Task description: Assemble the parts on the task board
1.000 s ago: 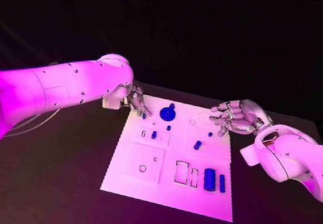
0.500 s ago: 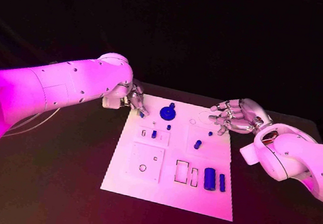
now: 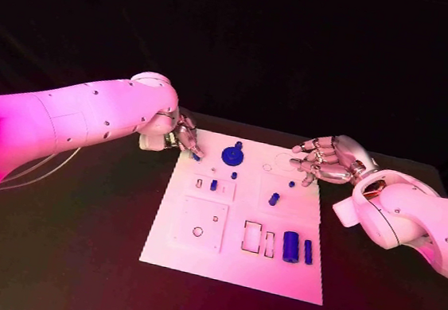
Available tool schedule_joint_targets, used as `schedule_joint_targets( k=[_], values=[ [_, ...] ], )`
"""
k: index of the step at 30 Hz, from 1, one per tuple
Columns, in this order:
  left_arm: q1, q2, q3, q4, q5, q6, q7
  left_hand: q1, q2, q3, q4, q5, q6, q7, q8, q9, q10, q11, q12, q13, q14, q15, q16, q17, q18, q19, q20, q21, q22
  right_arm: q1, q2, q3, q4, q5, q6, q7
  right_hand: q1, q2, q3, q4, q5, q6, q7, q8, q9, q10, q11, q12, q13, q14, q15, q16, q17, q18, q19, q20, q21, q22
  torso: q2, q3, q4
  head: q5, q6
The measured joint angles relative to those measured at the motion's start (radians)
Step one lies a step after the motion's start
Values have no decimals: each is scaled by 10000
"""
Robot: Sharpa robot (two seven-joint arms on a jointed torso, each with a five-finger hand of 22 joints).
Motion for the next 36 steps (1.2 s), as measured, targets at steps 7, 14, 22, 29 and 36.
schedule_joint_targets(
  k=[7,14,22,29,36],
  values=[
    [5,-475,49,692,736,-98,-117,-65,-65,42,41,0,21,-21,2,11,0,0,44,0,-1,1,0,8,0,0,0,0,0,-3,-3,3,-36,2,16,-1,0,0,0,0,0,0,0,0,0,0,0,0,0,0,0,0,0,0,0,0,0,0,-13,4,18,22,-16],
    [19,-1050,75,1692,1350,-214,-296,-119,-118,43,42,0,21,-21,47,222,36,-35,96,45,-1,1,0,8,0,0,0,0,0,-4,-15,3,-80,4,30,-4,0,0,0,0,0,0,0,0,0,0,0,0,1,0,0,0,-8,0,0,0,0,0,-24,5,22,53,-10],
    [16,-1460,79,2714,1084,-601,-334,-306,-302,623,-483,38,28,-21,66,225,111,-32,97,67,-1,1,0,7,0,0,0,0,0,-18,-22,0,-101,5,41,-5,0,0,0,0,0,0,0,0,1,0,0,0,2,0,0,0,-8,0,0,0,0,0,-12,0,12,74,26],
    [-35,-1702,42,3357,270,-1078,-276,-339,-334,623,-483,41,46,-9,116,225,111,-32,97,75,-1,1,0,6,0,0,0,0,0,-30,-33,0,-102,6,41,-4,0,0,0,0,0,0,0,0,1,0,0,0,-8,0,0,0,-7,0,0,0,0,0,-7,-7,10,94,-1],
    [-179,-1864,1,3911,-342,-1543,-250,-345,-341,652,-459,41,49,-9,118,225,164,-84,112,72,-1,1,0,6,0,0,0,0,0,-37,-38,0,-99,7,40,1,0,0,0,-1,0,0,0,0,1,0,0,0,-7,0,0,0,-7,0,0,0,0,0,-3,-15,10,110,-40]
  ],
)
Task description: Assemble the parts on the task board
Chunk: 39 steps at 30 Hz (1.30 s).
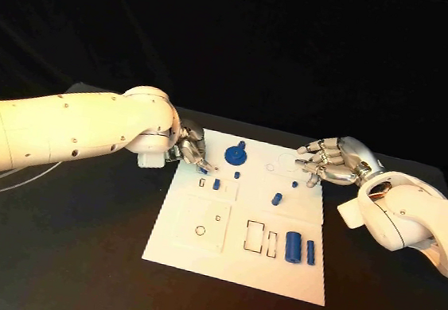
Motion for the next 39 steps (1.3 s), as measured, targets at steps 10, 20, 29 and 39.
schedule_joint_targets(
  k=[10,20,29,39],
  values=[
    [-142,-118,-23,441,-479,-448,-103,-66,-66,39,16,-1,33,-26,50,0,91,-18,35,32,0,-73,0,-1,1,0,0,0,0,-4,-10,0,3,1,0,2,0,0,0,0,0,0,0,0,0,0,0,0,0,0,0,0,0,0,0,0,0,0,4,3,-7,26,-50],
    [-231,-166,-46,642,-672,-621,-275,-211,-50,67,43,-3,49,-16,107,0,90,-18,35,-62,0,-73,0,-2,0,36,-36,0,0,-7,-19,1,6,1,5,5,0,0,0,0,0,0,0,0,-5,0,0,0,1,0,0,0,-7,-1,0,0,0,-7,4,14,-10,64,-99],
    [-282,-190,-66,678,-748,-608,-412,-224,-38,70,46,-13,50,-16,152,1,89,-17,-44,-166,-1,-72,0,-2,0,36,-36,0,0,-10,-25,1,4,2,31,5,0,0,0,0,0,0,0,0,-8,0,0,0,-8,0,0,0,-11,0,0,0,0,-8,4,13,-11,67,-124],
    [-338,-192,-88,676,-844,-583,-492,-264,-79,95,70,-15,69,-33,155,142,88,-16,-45,-173,-1,-72,0,-3,0,36,-36,0,0,-10,-22,1,2,3,53,5,0,0,-29,29,0,-29,29,0,-8,0,0,0,-7,0,0,0,-11,0,0,0,0,-8,-1,0,0,88,-121]
  ],
)
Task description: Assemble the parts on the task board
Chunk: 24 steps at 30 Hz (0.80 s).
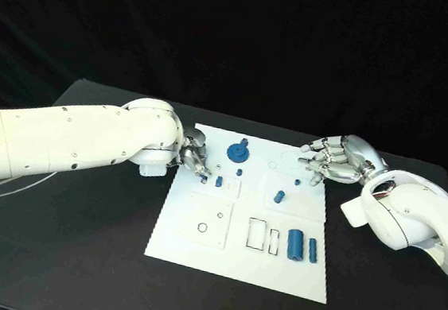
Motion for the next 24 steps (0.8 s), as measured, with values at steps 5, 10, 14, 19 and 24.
schedule_joint_targets(
  k=[5,10,14,19,24],
  values=[
    [-6,0,-2,6,-28,28,-14,-120,-119,363,-363,-26,68,0,-1,0,0,0,0,0,0,0,0,0,0,0,0,0,0,-6,0,0,-5,1,8,0,0,0,0,0,0,-2,2,0,0,0,0,0,0,0,0,0,0,0,0,0,0,0,2,-6,-3,11,8],
    [-12,-2,-3,27,-53,79,-19,-127,-126,370,-369,-27,69,0,47,0,-1,0,0,0,0,0,0,0,1,0,0,0,0,-20,9,0,-12,3,16,-1,0,0,0,0,0,-3,2,0,1,0,0,0,1,0,0,0,1,0,0,0,0,0,4,-5,-4,19,-5],
    [-15,-6,-3,27,-71,107,-19,-127,-126,371,-370,-27,69,0,60,0,-1,1,0,1,0,0,0,-1,0,0,0,0,0,-33,14,0,-17,5,22,-1,0,0,0,0,0,-3,2,0,1,0,0,0,1,0,0,0,1,0,0,0,0,0,4,-3,-7,35,-4],
    [-21,-7,3,37,-88,134,-12,-126,-126,371,-370,-28,70,0,61,0,-1,1,0,1,0,0,0,0,0,0,0,0,0,-43,16,0,-23,7,26,-1,0,0,0,0,0,-3,2,0,1,0,0,0,-10,0,0,0,1,1,0,0,0,0,11,-1,-16,61,-18],
    [-30,-8,3,66,-104,175,-6,-127,-126,371,-370,-32,70,0,62,0,-1,1,0,1,-1,1,0,-1,1,0,0,0,0,-53,17,0,-27,10,31,-2,0,0,1,-1,0,-3,2,0,1,0,0,0,-10,0,0,0,1,0,0,0,0,0,11,9,-16,60,-33]
  ],
)
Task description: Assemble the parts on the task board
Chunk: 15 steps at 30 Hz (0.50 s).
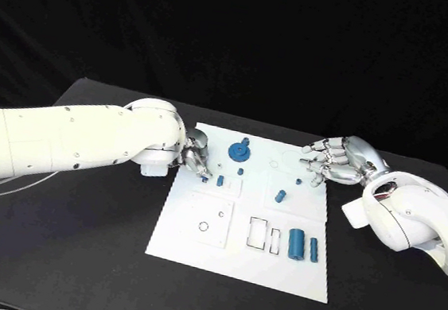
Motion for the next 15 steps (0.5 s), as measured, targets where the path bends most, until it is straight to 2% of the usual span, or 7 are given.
schedule_joint_targets(
  k=[15],
  values=[
    [0,-23,-1,37,-78,120,8,0,0,0,0,-28,0,0,-1,0,0,0,0,1,0,0,0,0,0,0,0,0,1,-11,-1,0,-9,6,13,0,0,0,0,0,0,0,0,0,1,0,0,0,1,0,0,0,-9,0,0,0,0,0,1,3,-5,-9,-16]
  ],
)
